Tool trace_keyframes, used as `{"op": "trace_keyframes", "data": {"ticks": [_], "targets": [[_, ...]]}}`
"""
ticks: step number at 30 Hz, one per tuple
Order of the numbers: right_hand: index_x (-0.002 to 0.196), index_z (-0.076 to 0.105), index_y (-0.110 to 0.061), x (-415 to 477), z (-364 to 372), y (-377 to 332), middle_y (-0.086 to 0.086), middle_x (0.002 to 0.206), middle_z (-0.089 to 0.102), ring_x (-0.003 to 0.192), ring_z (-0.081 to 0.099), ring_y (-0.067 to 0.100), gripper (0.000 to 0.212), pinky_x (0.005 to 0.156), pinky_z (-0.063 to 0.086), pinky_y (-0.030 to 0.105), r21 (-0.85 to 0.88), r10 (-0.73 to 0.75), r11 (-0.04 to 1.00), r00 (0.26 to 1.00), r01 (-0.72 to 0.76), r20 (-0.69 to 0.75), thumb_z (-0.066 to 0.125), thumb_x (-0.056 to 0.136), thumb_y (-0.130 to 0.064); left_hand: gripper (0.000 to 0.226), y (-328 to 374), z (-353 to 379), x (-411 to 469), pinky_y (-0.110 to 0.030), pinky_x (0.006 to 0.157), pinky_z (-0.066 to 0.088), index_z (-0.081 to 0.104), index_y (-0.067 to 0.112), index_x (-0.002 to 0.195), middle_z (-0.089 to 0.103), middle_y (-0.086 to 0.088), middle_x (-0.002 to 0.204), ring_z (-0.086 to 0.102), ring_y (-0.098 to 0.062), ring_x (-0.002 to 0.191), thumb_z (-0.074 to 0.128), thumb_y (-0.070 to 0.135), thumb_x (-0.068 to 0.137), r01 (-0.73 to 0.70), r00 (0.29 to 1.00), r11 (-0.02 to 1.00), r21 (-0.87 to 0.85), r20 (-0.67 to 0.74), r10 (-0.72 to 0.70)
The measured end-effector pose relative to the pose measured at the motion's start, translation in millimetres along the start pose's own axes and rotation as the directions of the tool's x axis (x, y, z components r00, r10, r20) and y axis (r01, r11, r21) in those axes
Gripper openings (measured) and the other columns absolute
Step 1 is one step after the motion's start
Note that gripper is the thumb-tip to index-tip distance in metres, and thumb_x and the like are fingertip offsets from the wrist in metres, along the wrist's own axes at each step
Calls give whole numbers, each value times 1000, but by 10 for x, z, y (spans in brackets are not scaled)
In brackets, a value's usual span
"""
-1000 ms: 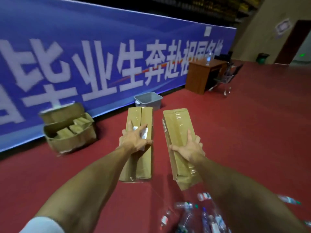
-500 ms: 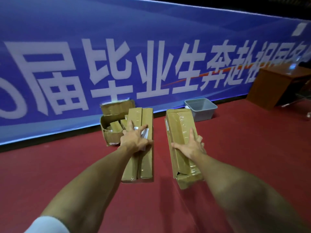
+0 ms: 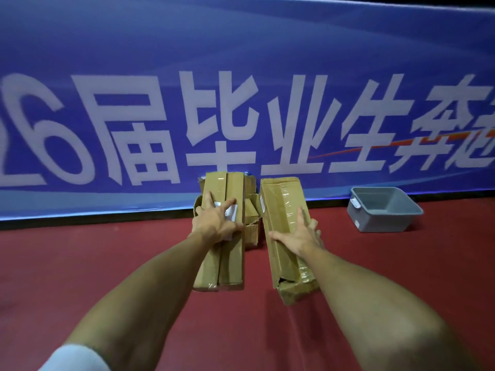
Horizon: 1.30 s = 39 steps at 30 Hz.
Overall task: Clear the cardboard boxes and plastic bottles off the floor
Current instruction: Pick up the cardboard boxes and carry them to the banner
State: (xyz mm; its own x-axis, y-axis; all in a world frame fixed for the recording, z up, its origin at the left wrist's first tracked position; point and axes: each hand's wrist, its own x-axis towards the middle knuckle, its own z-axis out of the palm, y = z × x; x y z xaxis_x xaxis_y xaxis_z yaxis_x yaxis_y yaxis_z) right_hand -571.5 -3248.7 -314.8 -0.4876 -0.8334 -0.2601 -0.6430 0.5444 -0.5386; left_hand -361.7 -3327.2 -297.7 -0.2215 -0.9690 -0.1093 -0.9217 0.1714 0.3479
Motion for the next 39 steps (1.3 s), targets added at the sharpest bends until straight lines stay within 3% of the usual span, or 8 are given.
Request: {"op": "trace_keyframes", "data": {"ticks": [8,17,27,33,39], "targets": [[155,-14,-43,1496,542,-834,12,166,-4,151,11,39,124,114,30,57,-29,-54,998,996,56,71,72,71,-73,87,-479,-8,1653,-48,106,42,25,53,152,-12,-6,166,24,-39,144,67,70,78,83,996,996,-36,-6,-84],[156,-12,-41,3184,936,-1758,12,165,-1,149,16,39,121,111,34,54,-78,-25,996,993,34,114,71,74,-71,87,-1073,19,3440,-51,108,39,22,54,151,-14,-6,166,22,-42,146,67,71,78,183,980,979,-88,98,-175],[155,-15,-44,5059,1506,-2398,11,166,-5,150,12,40,122,113,29,58,-113,0,993,979,23,204,71,72,-73,88,-1386,329,5301,-53,108,42,18,55,152,-20,-6,165,20,-43,146,65,72,79,180,974,983,-20,145,-176],[156,-13,-43,6331,2192,-2589,10,166,-4,151,12,37,121,112,31,56,-97,-12,995,967,38,253,70,73,-73,89,-1688,935,6515,-52,109,40,16,55,152,-21,-4,164,18,-42,146,64,72,79,251,957,966,-55,165,-239],[155,-12,-44,7287,3437,-2376,11,166,-5,151,11,40,120,115,27,59,-90,-19,995,958,46,286,71,74,-71,89,-2335,2142,7202,-50,109,38,19,56,152,-19,-3,165,16,-42,147,65,72,77,312,941,941,-129,177,-288]]}}
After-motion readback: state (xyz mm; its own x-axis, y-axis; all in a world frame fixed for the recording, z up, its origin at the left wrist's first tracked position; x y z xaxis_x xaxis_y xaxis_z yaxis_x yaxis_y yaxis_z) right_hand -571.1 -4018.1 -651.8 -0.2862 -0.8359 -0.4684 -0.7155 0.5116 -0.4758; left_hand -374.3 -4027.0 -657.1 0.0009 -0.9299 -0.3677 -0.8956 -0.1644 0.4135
